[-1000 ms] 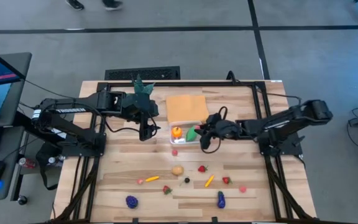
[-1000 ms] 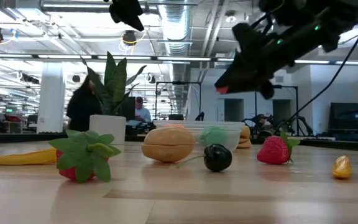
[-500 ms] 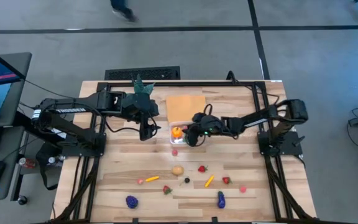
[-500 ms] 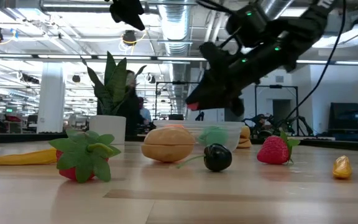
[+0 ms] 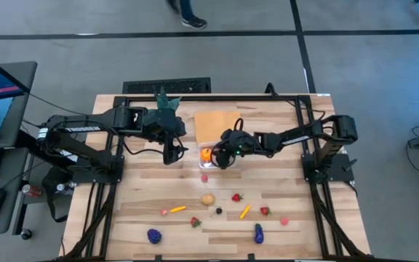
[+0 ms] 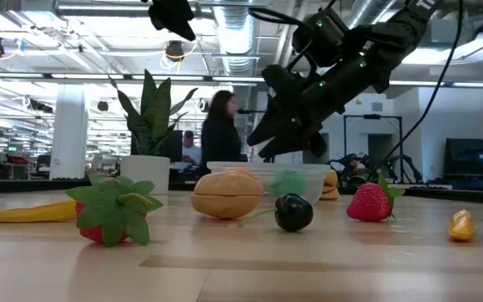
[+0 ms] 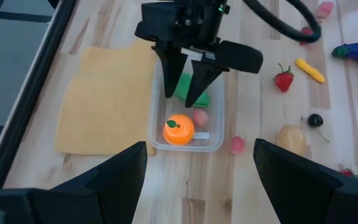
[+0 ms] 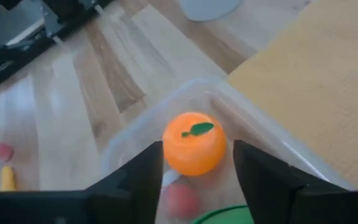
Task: Pick and placing Produce into tupperware
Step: Put the top pink apricot into the transparent bin
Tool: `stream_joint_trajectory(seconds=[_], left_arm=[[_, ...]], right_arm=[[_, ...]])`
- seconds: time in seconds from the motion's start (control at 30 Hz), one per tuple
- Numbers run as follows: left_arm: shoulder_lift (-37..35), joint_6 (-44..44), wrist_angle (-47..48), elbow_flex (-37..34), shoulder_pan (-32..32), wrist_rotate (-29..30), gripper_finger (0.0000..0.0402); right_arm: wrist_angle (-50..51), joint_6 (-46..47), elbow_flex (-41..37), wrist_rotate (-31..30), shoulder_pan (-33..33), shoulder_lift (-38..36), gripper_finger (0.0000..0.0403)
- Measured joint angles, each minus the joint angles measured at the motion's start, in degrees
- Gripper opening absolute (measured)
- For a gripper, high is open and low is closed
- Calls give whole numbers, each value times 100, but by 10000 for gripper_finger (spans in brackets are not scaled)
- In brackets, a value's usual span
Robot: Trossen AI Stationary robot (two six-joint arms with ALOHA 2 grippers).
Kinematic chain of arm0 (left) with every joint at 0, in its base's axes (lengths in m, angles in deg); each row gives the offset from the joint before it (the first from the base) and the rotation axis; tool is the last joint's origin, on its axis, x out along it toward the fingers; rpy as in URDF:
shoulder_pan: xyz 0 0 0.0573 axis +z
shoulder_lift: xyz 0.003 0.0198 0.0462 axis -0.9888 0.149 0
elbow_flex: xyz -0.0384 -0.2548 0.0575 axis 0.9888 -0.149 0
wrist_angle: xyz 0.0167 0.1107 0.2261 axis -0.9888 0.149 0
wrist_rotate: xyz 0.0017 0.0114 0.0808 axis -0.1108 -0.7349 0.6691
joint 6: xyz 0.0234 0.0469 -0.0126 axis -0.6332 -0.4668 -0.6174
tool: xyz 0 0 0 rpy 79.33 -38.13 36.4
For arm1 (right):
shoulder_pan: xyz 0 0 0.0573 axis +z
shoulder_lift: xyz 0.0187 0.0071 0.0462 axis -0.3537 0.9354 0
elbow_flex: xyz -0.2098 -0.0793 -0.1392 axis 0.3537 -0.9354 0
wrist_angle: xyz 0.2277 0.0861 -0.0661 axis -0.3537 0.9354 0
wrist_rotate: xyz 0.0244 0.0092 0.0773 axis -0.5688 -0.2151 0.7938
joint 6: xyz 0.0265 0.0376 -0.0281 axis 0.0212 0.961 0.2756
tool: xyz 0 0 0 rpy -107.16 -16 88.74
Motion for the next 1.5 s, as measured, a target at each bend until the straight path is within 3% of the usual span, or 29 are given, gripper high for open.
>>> stream_joint_trajectory(seconds=[0.2,0.4,0.63,1.0,1.23,1.5], left_arm=[[0,-64,50,0,2,83,286],[-9,54,326,-92,-72,88,286],[-448,558,-35,-1108,-311,88,286],[-1661,1642,-2622,-3343,-673,164,286],[-1898,2192,-4270,-4439,-1022,375,286],[-1783,2776,-5313,-5278,-1500,935,286]], right_arm=[[89,-52,-7,33,33,-188,226],[680,-709,-4,-68,249,-1067,229],[1871,-1194,-94,-1005,594,-2573,220],[4023,-501,-334,-2228,1165,-4644,215],[5071,247,-326,-2890,1657,-5252,211],[5914,966,-337,-3375,2089,-5649,207]])
